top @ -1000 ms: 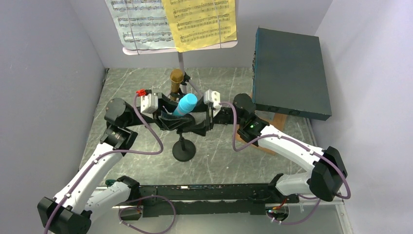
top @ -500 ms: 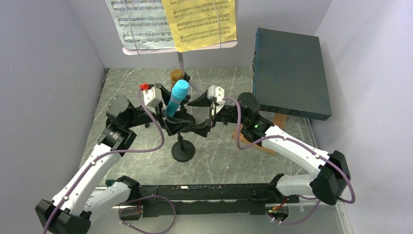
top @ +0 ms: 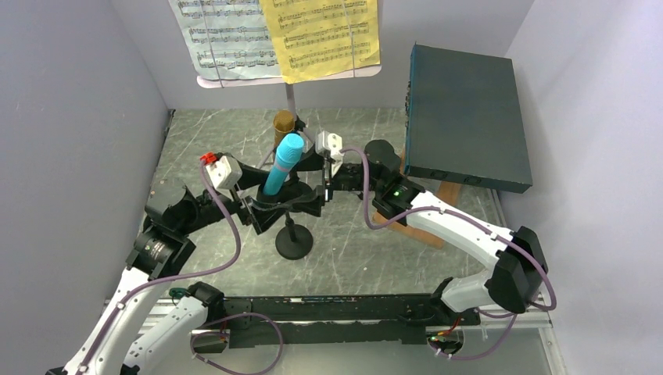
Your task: Set up the instrument practice props
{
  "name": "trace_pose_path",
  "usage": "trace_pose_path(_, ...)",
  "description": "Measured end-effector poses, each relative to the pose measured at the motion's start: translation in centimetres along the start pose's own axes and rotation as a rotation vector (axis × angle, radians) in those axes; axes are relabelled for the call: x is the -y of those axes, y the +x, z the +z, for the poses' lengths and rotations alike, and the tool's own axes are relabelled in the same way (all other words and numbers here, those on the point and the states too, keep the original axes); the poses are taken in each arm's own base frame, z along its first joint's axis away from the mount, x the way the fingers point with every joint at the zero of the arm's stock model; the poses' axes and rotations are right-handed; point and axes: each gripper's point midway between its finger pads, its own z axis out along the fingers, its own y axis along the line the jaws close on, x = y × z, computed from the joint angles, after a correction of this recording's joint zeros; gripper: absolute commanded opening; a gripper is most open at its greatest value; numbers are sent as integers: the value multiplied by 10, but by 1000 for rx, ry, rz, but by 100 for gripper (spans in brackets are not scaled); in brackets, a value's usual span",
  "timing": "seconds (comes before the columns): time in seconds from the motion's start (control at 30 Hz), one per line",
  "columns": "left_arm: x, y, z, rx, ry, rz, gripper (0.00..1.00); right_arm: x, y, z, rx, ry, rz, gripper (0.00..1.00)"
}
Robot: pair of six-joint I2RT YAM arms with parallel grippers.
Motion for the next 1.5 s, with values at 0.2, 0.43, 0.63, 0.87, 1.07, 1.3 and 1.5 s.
trace_pose_path(0.2, -11, 10, -6, -20, -82, -1, 63, 7, 13, 7, -32, 0, 33, 66)
trace_pose_path(0.43, -25, 15, -8, 0, -150, 24, 46, 8, 21, 8, -52, 0, 51, 48)
trace_pose_path(0.63, -25, 29, -9, 0, -153, 4, 43, 7, 35, 7, -81, -1, 78, 47)
trace_pose_path(0.87, -24, 43, -12, -13, -159, -39, 62, 5, 50, 6, -115, -5, 111, 60)
trace_pose_path(1.07, -19, 39, -13, -24, -159, -89, 96, 14, 51, 6, -129, 58, 137, 96)
trace_pose_path(1.3, -18, 8, -25, -19, -219, -107, 99, 39, 35, -16, -206, 291, 174, 100)
trace_pose_path(1.5, -9, -47, -57, 91, -308, -46, 100, 48, -6, -73, -229, 569, 151, 100)
